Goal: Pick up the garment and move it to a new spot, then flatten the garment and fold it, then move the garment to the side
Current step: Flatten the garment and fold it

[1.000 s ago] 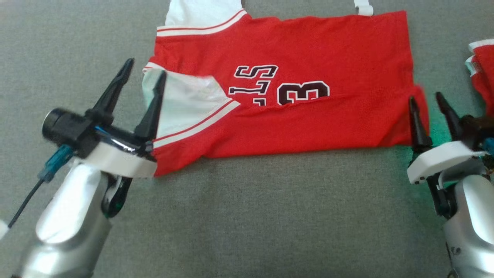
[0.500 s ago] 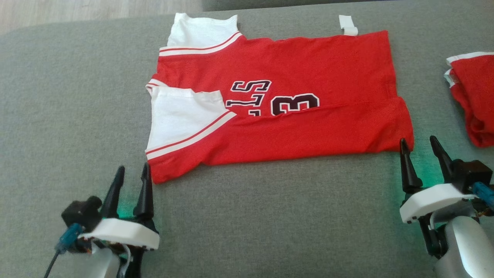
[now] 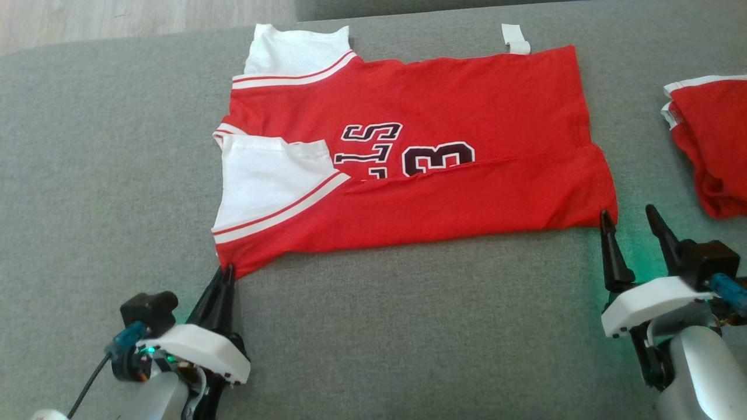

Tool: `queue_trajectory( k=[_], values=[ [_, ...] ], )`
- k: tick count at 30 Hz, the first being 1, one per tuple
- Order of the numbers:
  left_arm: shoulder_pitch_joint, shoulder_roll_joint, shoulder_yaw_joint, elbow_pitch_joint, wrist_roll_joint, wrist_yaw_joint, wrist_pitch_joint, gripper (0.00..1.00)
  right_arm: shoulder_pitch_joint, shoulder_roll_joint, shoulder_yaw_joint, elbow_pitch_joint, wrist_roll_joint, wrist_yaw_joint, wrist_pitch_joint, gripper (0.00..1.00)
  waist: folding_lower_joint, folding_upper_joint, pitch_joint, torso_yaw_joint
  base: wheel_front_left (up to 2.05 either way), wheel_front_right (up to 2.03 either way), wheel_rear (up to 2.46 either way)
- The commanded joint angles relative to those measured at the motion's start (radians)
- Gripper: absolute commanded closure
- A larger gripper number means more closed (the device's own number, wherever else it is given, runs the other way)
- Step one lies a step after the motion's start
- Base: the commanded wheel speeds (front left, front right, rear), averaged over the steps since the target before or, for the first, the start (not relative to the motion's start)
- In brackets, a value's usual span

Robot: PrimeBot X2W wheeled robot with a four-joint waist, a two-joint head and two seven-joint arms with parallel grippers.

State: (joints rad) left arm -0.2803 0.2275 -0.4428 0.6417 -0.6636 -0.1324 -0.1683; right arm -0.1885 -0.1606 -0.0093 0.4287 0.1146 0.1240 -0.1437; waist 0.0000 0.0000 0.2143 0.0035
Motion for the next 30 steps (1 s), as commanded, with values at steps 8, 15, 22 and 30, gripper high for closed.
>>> queue_trajectory(
  k=[8,15,22,30],
  values=[
    [-0.047,0.049,-0.028,-0.016,-0.022,0.002,-0.023,1.0,-0.019,0.003,0.007,0.034,0.032,0.007,0.047,0.0,0.0,0.0,-0.003,0.047,0.0,0.0,0.0],
    [-0.077,0.066,-0.054,-0.009,-0.037,0.002,-0.039,1.0,-0.048,-0.003,0.025,0.097,0.052,0.007,0.094,0.7,0.0,0.0,0.0,0.067,0.0,0.0,0.0],
    [-0.086,0.076,-0.076,0.001,-0.044,0.002,-0.058,1.0,-0.032,-0.041,0.054,0.103,0.079,0.007,0.084,1.0,0.0,0.0,-0.012,0.07,0.0,0.0,0.0],
    [-0.049,0.091,-0.091,-0.01,-0.054,0.002,-0.071,1.0,0.02,-0.094,0.076,0.08,0.092,0.007,0.07,1.0,0.0,0.0,-0.048,0.06,0.0,0.0,0.0]
  ],
)
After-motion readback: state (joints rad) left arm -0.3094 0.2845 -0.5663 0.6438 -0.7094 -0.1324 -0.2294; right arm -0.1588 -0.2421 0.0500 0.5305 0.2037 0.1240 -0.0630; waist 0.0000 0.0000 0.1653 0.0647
